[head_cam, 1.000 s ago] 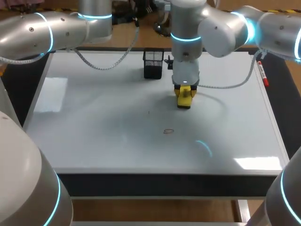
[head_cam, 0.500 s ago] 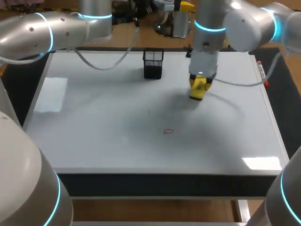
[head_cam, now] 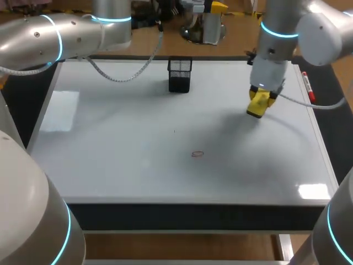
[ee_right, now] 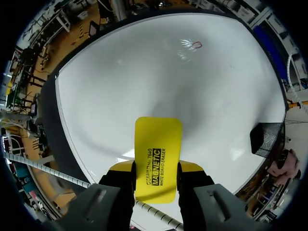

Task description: Pick up the inspection probe, press it on each red-marked spot on the whiteboard one by one, put down the probe, pick up the eraser, and wipe off all the red marks.

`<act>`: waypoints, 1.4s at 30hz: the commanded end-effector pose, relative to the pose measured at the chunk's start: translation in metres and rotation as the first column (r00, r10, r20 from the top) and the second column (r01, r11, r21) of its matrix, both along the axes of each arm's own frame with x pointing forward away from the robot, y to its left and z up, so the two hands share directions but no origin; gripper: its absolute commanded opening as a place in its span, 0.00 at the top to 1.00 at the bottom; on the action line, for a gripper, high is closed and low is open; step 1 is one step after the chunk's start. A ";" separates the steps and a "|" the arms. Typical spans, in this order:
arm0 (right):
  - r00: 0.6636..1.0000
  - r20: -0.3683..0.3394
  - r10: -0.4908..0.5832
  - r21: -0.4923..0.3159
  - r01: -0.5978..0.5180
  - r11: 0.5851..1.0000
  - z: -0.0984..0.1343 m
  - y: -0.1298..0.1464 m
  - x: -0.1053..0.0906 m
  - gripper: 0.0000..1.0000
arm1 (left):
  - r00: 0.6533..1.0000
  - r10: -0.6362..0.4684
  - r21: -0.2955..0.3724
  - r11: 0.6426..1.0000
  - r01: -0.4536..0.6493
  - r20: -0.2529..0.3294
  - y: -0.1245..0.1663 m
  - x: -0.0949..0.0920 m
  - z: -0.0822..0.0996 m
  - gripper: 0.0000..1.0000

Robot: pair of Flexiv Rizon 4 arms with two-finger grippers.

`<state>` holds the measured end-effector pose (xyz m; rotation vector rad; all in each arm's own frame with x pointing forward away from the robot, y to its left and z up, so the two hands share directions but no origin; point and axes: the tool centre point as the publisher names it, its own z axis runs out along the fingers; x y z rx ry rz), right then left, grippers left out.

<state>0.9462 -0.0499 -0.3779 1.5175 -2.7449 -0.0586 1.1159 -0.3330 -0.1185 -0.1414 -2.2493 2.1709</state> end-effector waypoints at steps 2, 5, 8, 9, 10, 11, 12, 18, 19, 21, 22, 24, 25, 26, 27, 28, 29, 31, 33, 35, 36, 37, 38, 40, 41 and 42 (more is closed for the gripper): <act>0.999 0.024 -0.025 0.022 0.025 0.999 0.004 -0.024 -0.015 1.00 | 1.000 -0.003 0.002 1.000 0.003 -0.002 0.000 0.001 0.001 1.00; 0.999 0.024 -0.044 0.021 0.043 0.999 0.003 -0.032 -0.017 1.00 | 1.000 -0.003 0.002 1.000 0.003 -0.002 0.000 0.001 0.001 1.00; 0.998 0.025 -0.055 0.024 0.055 0.998 0.004 -0.035 -0.020 1.00 | 1.000 -0.003 0.002 1.000 0.003 -0.002 0.000 0.001 0.001 1.00; 0.998 0.026 -0.060 0.026 0.059 0.998 0.003 -0.036 -0.020 1.00 | 1.000 -0.003 0.002 1.000 0.003 -0.002 0.000 0.001 0.001 1.00; 0.998 0.027 -0.062 0.027 0.061 0.998 0.004 -0.037 -0.020 1.00 | 1.000 -0.003 0.002 1.000 0.003 -0.002 0.000 0.001 0.001 1.00; 0.997 0.028 -0.066 0.029 0.065 0.997 0.004 -0.038 -0.021 1.00 | 1.000 -0.003 0.002 1.000 0.003 -0.002 0.000 0.001 0.001 1.00; 0.997 0.029 -0.072 0.035 0.071 0.997 0.004 -0.039 -0.021 1.00 | 1.000 -0.003 0.002 1.000 0.003 -0.002 0.000 0.001 0.001 1.00; 0.996 0.025 -0.084 0.033 0.083 0.996 0.003 -0.040 -0.021 1.00 | 1.000 -0.003 0.002 1.000 0.003 -0.002 0.000 0.001 0.001 1.00; 0.996 0.025 -0.084 0.033 0.083 0.996 0.003 -0.040 -0.021 1.00 | 1.000 -0.003 0.002 1.000 0.003 -0.002 0.000 0.001 0.001 1.00; 0.996 0.025 -0.084 0.033 0.083 0.996 0.003 -0.040 -0.021 1.00 | 1.000 -0.003 0.002 1.000 0.003 -0.002 0.000 0.001 0.001 1.00; 0.996 0.025 -0.084 0.033 0.083 0.996 0.003 -0.040 -0.021 1.00 | 1.000 -0.003 0.002 1.000 0.003 -0.002 0.000 0.001 0.001 1.00; 0.996 0.025 -0.084 0.033 0.083 0.996 0.003 -0.040 -0.021 1.00 | 1.000 -0.003 0.002 1.000 0.003 -0.002 0.000 0.001 0.001 1.00; 0.996 0.025 -0.084 0.033 0.083 0.996 0.003 -0.040 -0.021 1.00 | 1.000 -0.003 0.002 1.000 0.003 -0.002 0.000 0.001 0.001 1.00; 0.996 0.025 -0.084 0.033 0.083 0.996 0.003 -0.040 -0.021 1.00 | 1.000 -0.003 0.002 1.000 0.003 -0.002 0.000 0.001 0.001 1.00; 0.996 0.025 -0.084 0.033 0.083 0.996 0.003 -0.040 -0.021 1.00 | 1.000 -0.003 0.002 1.000 0.003 -0.002 0.000 0.001 0.001 1.00; 0.996 0.025 -0.084 0.033 0.083 0.996 0.003 -0.040 -0.021 1.00 | 1.000 -0.003 0.002 1.000 0.003 -0.002 0.000 0.001 0.001 1.00; 0.996 0.025 -0.084 0.033 0.083 0.996 0.003 -0.040 -0.021 1.00 | 1.000 -0.003 0.002 1.000 0.003 -0.002 0.000 0.001 0.001 1.00; 0.996 0.025 -0.084 0.033 0.083 0.996 0.003 -0.040 -0.021 1.00 | 1.000 -0.003 0.002 1.000 0.003 -0.002 0.000 0.001 0.001 1.00; 0.996 0.025 -0.084 0.033 0.083 0.996 0.003 -0.040 -0.021 1.00 | 1.000 -0.003 0.002 1.000 0.003 -0.002 0.000 0.001 0.001 1.00; 0.996 0.025 -0.084 0.033 0.083 0.996 0.003 -0.040 -0.021 1.00 | 1.000 -0.003 0.002 1.000 0.003 -0.002 0.000 0.001 0.001 1.00; 0.996 0.025 -0.084 0.033 0.083 0.996 0.003 -0.040 -0.021 1.00 | 1.000 -0.003 0.002 1.000 0.003 -0.002 0.000 0.001 0.001 1.00; 0.996 0.025 -0.084 0.033 0.083 0.996 0.003 -0.040 -0.021 1.00 | 1.000 -0.003 0.002 1.000 0.003 -0.002 0.000 0.001 0.001 1.00; 0.996 0.025 -0.084 0.033 0.083 0.996 0.003 -0.040 -0.021 1.00 | 1.000 -0.003 0.002 1.000 0.003 -0.002 0.000 0.001 0.001 1.00; 0.996 0.025 -0.084 0.033 0.083 0.996 0.003 -0.040 -0.021 1.00 | 1.000 -0.003 0.002 1.000 0.003 -0.002 0.000 0.001 0.001 1.00; 0.996 0.025 -0.084 0.033 0.083 0.996 0.003 -0.040 -0.021 1.00 | 1.000 -0.003 0.002 1.000 0.003 -0.002 0.000 0.001 0.001 1.00; 0.996 0.025 -0.084 0.033 0.083 0.996 0.003 -0.040 -0.021 1.00 | 1.000 -0.003 0.002 1.000 0.003 -0.002 0.000 0.001 0.001 1.00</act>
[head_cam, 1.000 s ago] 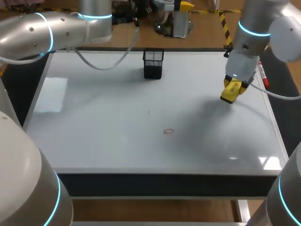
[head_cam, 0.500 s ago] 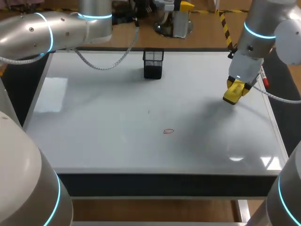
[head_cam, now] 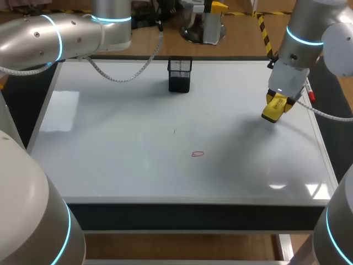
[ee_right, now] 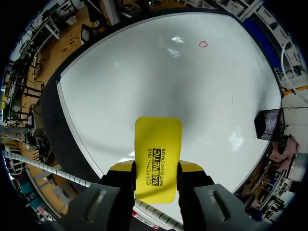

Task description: Pick up the inspection probe, press it on each red-marked spot on the whiteboard one by one, put down the probe, pick up the eraser, and wipe off all the red marks.

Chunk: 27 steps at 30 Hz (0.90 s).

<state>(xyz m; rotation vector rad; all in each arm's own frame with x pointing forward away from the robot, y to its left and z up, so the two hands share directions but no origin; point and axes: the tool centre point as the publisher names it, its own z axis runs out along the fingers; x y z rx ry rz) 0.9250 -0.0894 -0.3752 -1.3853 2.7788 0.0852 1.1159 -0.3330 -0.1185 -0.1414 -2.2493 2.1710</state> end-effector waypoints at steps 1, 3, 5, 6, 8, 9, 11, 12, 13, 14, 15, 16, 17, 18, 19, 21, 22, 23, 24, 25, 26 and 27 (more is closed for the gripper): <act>1.000 0.001 0.002 -0.002 -0.002 1.000 0.001 -0.001 0.000 1.00 | 1.000 -0.008 0.013 1.000 0.008 0.005 -0.003 -0.002 0.001 1.00; 1.000 0.001 0.002 -0.002 -0.002 1.000 0.001 -0.001 0.000 1.00 | 1.000 -0.013 0.012 1.000 0.013 0.016 -0.006 -0.009 0.002 1.00; 1.000 0.001 0.002 -0.002 -0.002 1.000 0.001 -0.001 0.000 1.00 | 0.999 -0.029 0.037 0.999 0.027 0.039 -0.010 -0.018 0.006 1.00; 1.000 0.001 0.002 -0.002 -0.002 1.000 0.001 -0.001 0.000 1.00 | 0.998 -0.034 0.033 0.999 0.033 0.045 -0.011 -0.021 0.007 1.00; 1.000 0.001 0.002 -0.002 -0.002 1.000 0.001 -0.001 0.000 1.00 | 0.996 -0.063 0.065 0.996 0.060 0.056 -0.013 -0.030 0.010 1.00; 1.000 0.001 0.002 -0.002 -0.002 1.000 0.001 -0.001 0.000 1.00 | 0.996 -0.073 0.060 0.996 0.069 0.053 -0.013 -0.035 0.011 1.00; 1.000 0.001 0.002 -0.002 -0.002 1.000 0.001 -0.001 0.000 1.00 | 0.993 -0.101 0.067 0.993 0.097 0.059 -0.012 -0.047 0.012 1.00; 1.000 0.001 0.002 -0.002 -0.002 1.000 0.001 -0.001 0.000 1.00 | 0.992 -0.112 0.079 0.991 0.107 0.062 -0.013 -0.052 0.013 1.00; 1.000 0.001 0.002 -0.002 -0.002 1.000 0.001 -0.001 0.000 1.00 | 0.990 -0.126 0.076 0.990 0.121 0.065 -0.012 -0.058 0.014 1.00; 1.000 0.001 0.002 -0.002 -0.002 1.000 0.001 -0.001 0.000 1.00 | 0.988 -0.138 0.068 0.989 0.133 0.068 -0.011 -0.064 0.014 1.00; 1.000 0.001 0.002 -0.002 -0.002 1.000 0.001 -0.001 0.000 1.00 | 0.987 -0.146 0.069 0.988 0.142 0.068 -0.010 -0.070 0.015 1.00; 1.000 0.001 0.002 -0.002 -0.002 1.000 0.001 -0.001 0.000 1.00 | 0.984 -0.160 0.065 0.986 0.155 0.073 -0.009 -0.077 0.015 1.00; 1.000 0.001 0.002 -0.002 -0.002 1.000 0.001 -0.001 0.000 1.00 | 0.983 -0.170 0.059 0.984 0.166 0.072 -0.007 -0.083 0.015 1.00; 1.000 0.001 0.002 -0.002 -0.002 1.000 0.001 -0.001 0.000 1.00 | 0.981 -0.179 0.057 0.983 0.175 0.073 -0.006 -0.089 0.015 1.00; 1.000 0.001 0.002 -0.002 -0.002 1.000 0.001 -0.001 0.000 1.00 | 0.978 -0.193 0.055 0.980 0.189 0.076 -0.005 -0.095 0.015 1.00; 1.000 0.001 0.002 -0.002 -0.002 1.000 0.001 -0.001 0.000 1.00 | 0.977 -0.202 0.057 0.979 0.198 0.071 -0.003 -0.108 0.014 1.00; 1.000 0.001 0.002 -0.002 -0.002 1.000 0.001 -0.001 0.000 1.00 | 0.975 -0.211 0.062 0.976 0.207 0.069 -0.003 -0.113 0.013 1.00; 1.000 0.001 0.002 -0.002 -0.002 1.000 0.001 -0.001 0.000 1.00 | 0.971 -0.229 0.056 0.973 0.226 0.064 -0.002 -0.121 0.011 1.00; 1.000 0.001 0.002 -0.002 -0.002 1.000 0.001 -0.001 0.000 1.00 | 0.969 -0.240 0.062 0.970 0.237 0.061 -0.002 -0.127 0.009 1.00; 1.000 0.001 0.002 -0.002 -0.002 1.000 0.001 -0.001 0.000 1.00 | 0.966 -0.252 0.064 0.966 0.249 0.057 -0.002 -0.134 0.008 1.00; 1.000 0.001 0.002 -0.002 -0.002 1.000 0.001 -0.001 0.000 1.00 | 0.963 -0.262 0.059 0.964 0.259 0.058 -0.001 -0.140 0.007 1.00; 1.000 0.001 0.002 -0.002 -0.002 1.000 0.001 -0.001 0.000 1.00 | 0.960 -0.273 0.051 0.961 0.270 0.059 0.000 -0.147 0.006 1.00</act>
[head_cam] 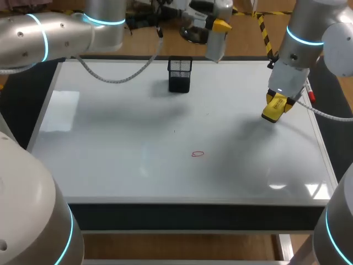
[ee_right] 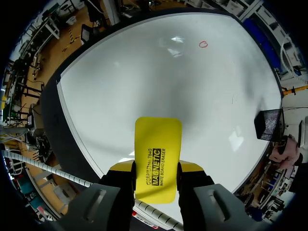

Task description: Pick up the inspection probe, press it on each red-marked spot on the whiteboard one by one, put down the probe, pick up the eraser, and wipe off all the red marks.

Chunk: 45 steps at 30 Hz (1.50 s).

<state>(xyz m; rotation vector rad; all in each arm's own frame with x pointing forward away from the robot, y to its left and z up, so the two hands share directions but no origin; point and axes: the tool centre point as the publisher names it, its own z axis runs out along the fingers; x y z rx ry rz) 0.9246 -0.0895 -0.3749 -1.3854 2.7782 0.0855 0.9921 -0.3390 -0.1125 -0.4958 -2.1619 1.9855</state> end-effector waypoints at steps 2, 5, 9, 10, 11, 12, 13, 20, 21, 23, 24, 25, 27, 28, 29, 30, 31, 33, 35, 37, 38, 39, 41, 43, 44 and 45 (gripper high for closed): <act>1.000 0.000 0.002 -0.003 -0.002 1.000 0.000 -0.001 0.000 1.00 | 1.000 -0.011 -0.012 1.000 0.011 0.001 0.010 -0.034 -0.003 1.00; 1.000 0.000 0.002 -0.003 -0.002 1.000 0.000 -0.001 0.000 1.00 | 0.999 -0.040 -0.020 0.999 0.040 0.001 0.014 -0.051 -0.007 1.00; 1.000 0.000 0.002 -0.003 -0.002 1.000 0.000 -0.001 0.000 1.00 | 0.996 -0.085 -0.030 0.996 0.085 -0.011 0.019 -0.074 -0.013 1.00; 1.000 0.000 0.002 -0.003 -0.002 1.000 0.000 -0.001 0.000 1.00 | 0.996 -0.092 -0.035 0.995 0.092 -0.014 0.020 -0.079 -0.015 1.00; 1.000 0.000 0.002 -0.003 -0.002 1.000 0.000 -0.001 0.000 1.00 | 0.995 -0.099 -0.030 0.995 0.099 -0.018 0.022 -0.084 -0.018 1.00; 1.000 0.000 0.002 -0.003 -0.002 1.000 0.000 -0.001 0.000 1.00 | 0.993 -0.113 -0.035 0.993 0.112 -0.023 0.022 -0.088 -0.020 1.00; 1.000 0.000 0.002 -0.003 -0.002 1.000 0.000 -0.001 0.000 1.00 | 0.993 -0.115 -0.036 0.993 0.114 -0.024 0.023 -0.093 -0.023 1.00; 1.000 0.000 0.002 -0.003 -0.002 1.000 0.000 -0.001 0.000 1.00 | 0.984 -0.173 -0.003 0.985 0.173 -0.046 0.024 -0.123 -0.045 1.00; 1.000 0.000 0.002 -0.003 -0.002 1.000 0.000 -0.001 0.000 1.00 | 0.981 -0.186 -0.014 0.982 0.186 -0.051 0.025 -0.126 -0.048 1.00; 1.000 0.000 0.002 -0.003 -0.002 1.000 0.000 -0.001 0.000 1.00 | 0.980 -0.194 0.005 0.981 0.195 -0.052 0.027 -0.135 -0.054 1.00; 1.000 0.000 0.002 -0.003 -0.002 1.000 0.000 -0.001 0.000 1.00 | 0.978 -0.204 -0.010 0.979 0.204 -0.051 0.029 -0.139 -0.056 1.00; 1.000 0.000 0.002 -0.003 -0.002 1.000 0.000 -0.001 0.000 1.00 | 0.977 -0.208 -0.006 0.978 0.208 -0.052 0.030 -0.143 -0.059 1.00; 1.000 0.000 0.002 -0.003 -0.002 1.000 0.000 -0.001 0.000 1.00 | 0.972 -0.228 -0.006 0.974 0.228 -0.056 0.031 -0.150 -0.065 1.00; 1.000 0.000 0.002 -0.003 -0.002 1.000 0.000 -0.001 0.000 1.00 | 0.969 -0.240 0.003 0.971 0.240 -0.057 0.031 -0.153 -0.067 1.00; 1.000 0.000 0.002 -0.003 -0.002 1.000 0.000 -0.001 0.000 1.00 | 0.968 -0.243 0.011 0.970 0.244 -0.056 0.031 -0.156 -0.069 1.00; 1.000 0.000 0.002 -0.003 -0.002 1.000 0.000 -0.001 0.000 1.00 | 0.964 -0.259 0.001 0.966 0.259 -0.055 0.032 -0.159 -0.071 1.00; 1.000 0.000 0.002 -0.003 -0.002 1.000 0.000 -0.001 0.000 1.00 | 0.964 -0.261 -0.001 0.965 0.261 -0.055 0.033 -0.162 -0.072 1.00; 1.000 0.000 0.002 -0.003 -0.002 1.000 0.000 -0.001 0.000 1.00 | 0.960 -0.273 -0.001 0.962 0.273 -0.057 0.035 -0.167 -0.077 1.00; 1.000 0.000 0.002 -0.003 -0.002 1.000 0.000 -0.001 0.000 1.00 | 0.956 -0.284 -0.015 0.959 0.283 -0.069 0.036 -0.172 -0.083 1.00; 1.000 0.000 0.002 -0.003 -0.002 1.000 0.000 -0.001 0.000 1.00 | 0.953 -0.289 -0.014 0.957 0.289 -0.088 0.036 -0.176 -0.089 1.00; 1.000 0.000 0.002 -0.003 -0.002 1.000 0.000 -0.001 0.000 1.00 | 0.953 -0.289 -0.015 0.957 0.289 -0.093 0.036 -0.179 -0.093 1.00; 1.000 0.000 0.002 -0.003 -0.002 1.000 0.000 -0.001 0.000 1.00 | 0.952 -0.292 -0.021 0.956 0.291 -0.097 0.036 -0.181 -0.097 1.00; 1.000 0.000 0.002 -0.003 -0.002 1.000 0.000 -0.001 0.000 1.00 | 0.951 -0.292 -0.027 0.956 0.291 -0.102 0.037 -0.186 -0.104 1.00; 1.000 0.000 0.002 -0.003 -0.002 1.000 0.000 -0.001 0.000 1.00 | 0.949 -0.299 -0.029 0.954 0.298 -0.104 0.037 -0.191 -0.110 1.00; 1.000 0.000 0.002 -0.003 -0.002 1.000 0.000 -0.001 0.000 1.00 | 0.946 -0.308 -0.027 0.951 0.307 -0.104 0.036 -0.193 -0.112 1.00; 1.000 0.000 0.002 -0.003 -0.002 1.000 0.000 -0.001 0.000 1.00 | 0.944 -0.314 -0.024 0.949 0.313 -0.103 0.036 -0.195 -0.115 1.00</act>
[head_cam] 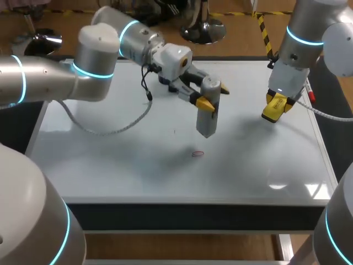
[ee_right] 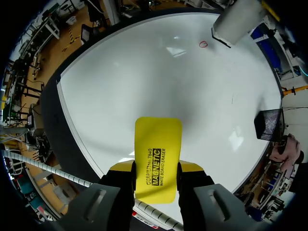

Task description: Pick up the inspection probe, press it on each red-marked spot on the whiteboard one by one, put down the probe, pick up the eraser, and wipe off all the red marks.

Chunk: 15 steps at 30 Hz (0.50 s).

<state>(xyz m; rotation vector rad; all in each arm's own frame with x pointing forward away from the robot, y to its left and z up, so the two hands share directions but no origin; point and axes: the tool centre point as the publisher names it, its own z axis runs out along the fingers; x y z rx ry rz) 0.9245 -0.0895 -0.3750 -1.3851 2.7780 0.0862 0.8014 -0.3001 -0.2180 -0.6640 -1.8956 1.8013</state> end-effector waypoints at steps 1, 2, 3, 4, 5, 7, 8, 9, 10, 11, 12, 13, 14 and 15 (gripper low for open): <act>1.000 0.000 0.002 -0.003 -0.002 1.000 0.000 -0.001 0.000 1.00 | 1.000 -0.019 -0.006 1.000 0.019 -0.003 -0.003 -0.006 -0.011 1.00; 1.000 0.000 0.002 -0.003 -0.002 1.000 0.000 -0.001 0.000 1.00 | 1.000 -0.025 -0.006 1.000 0.025 0.000 -0.002 -0.008 -0.013 1.00; 1.000 0.000 0.002 -0.003 -0.002 1.000 0.000 -0.001 0.000 1.00 | 1.000 -0.028 -0.007 1.000 0.028 0.001 -0.001 -0.009 -0.015 1.00; 1.000 0.000 0.002 -0.003 -0.002 1.000 0.000 -0.001 0.000 1.00 | 1.000 -0.029 -0.007 1.000 0.029 0.000 0.000 -0.010 -0.018 1.00; 1.000 0.000 0.002 -0.003 -0.002 1.000 0.000 -0.001 0.000 1.00 | 1.000 -0.031 -0.008 0.999 0.031 -0.001 0.001 -0.011 -0.020 1.00; 1.000 0.000 0.002 -0.003 -0.002 1.000 0.000 -0.001 0.000 1.00 | 0.999 -0.038 -0.006 0.999 0.038 -0.002 0.003 -0.013 -0.024 1.00; 1.000 0.000 0.002 -0.003 -0.002 1.000 0.000 -0.001 0.000 1.00 | 0.999 -0.039 -0.011 0.999 0.039 -0.006 0.005 -0.013 -0.026 1.00; 1.000 0.000 0.002 -0.003 -0.002 1.000 0.000 -0.001 0.000 1.00 | 0.999 -0.040 -0.012 0.999 0.040 -0.006 0.006 -0.014 -0.027 1.00; 1.000 0.000 0.002 -0.003 -0.002 1.000 0.000 -0.001 0.000 1.00 | 0.999 -0.041 -0.012 0.999 0.041 -0.006 0.007 -0.014 -0.029 1.00; 1.000 0.000 0.002 -0.003 -0.002 1.000 0.000 -0.001 0.000 1.00 | 0.999 -0.041 -0.012 0.999 0.041 -0.005 0.009 -0.014 -0.031 1.00; 1.000 0.000 0.002 -0.003 -0.002 1.000 0.000 -0.001 0.000 1.00 | 0.999 -0.043 -0.013 0.999 0.043 -0.004 0.010 -0.015 -0.033 1.00; 1.000 0.000 0.002 -0.003 -0.002 1.000 0.000 -0.001 0.000 1.00 | 0.999 -0.045 -0.015 0.999 0.045 -0.003 0.011 -0.015 -0.034 1.00; 1.000 0.000 0.002 -0.003 -0.002 1.000 0.000 -0.001 0.000 1.00 | 0.999 -0.049 -0.020 0.999 0.048 -0.005 0.011 -0.015 -0.036 1.00; 1.000 0.000 0.002 -0.003 -0.002 1.000 0.000 -0.001 0.000 1.00 | 0.998 -0.055 -0.017 0.998 0.055 -0.005 0.012 -0.016 -0.038 1.00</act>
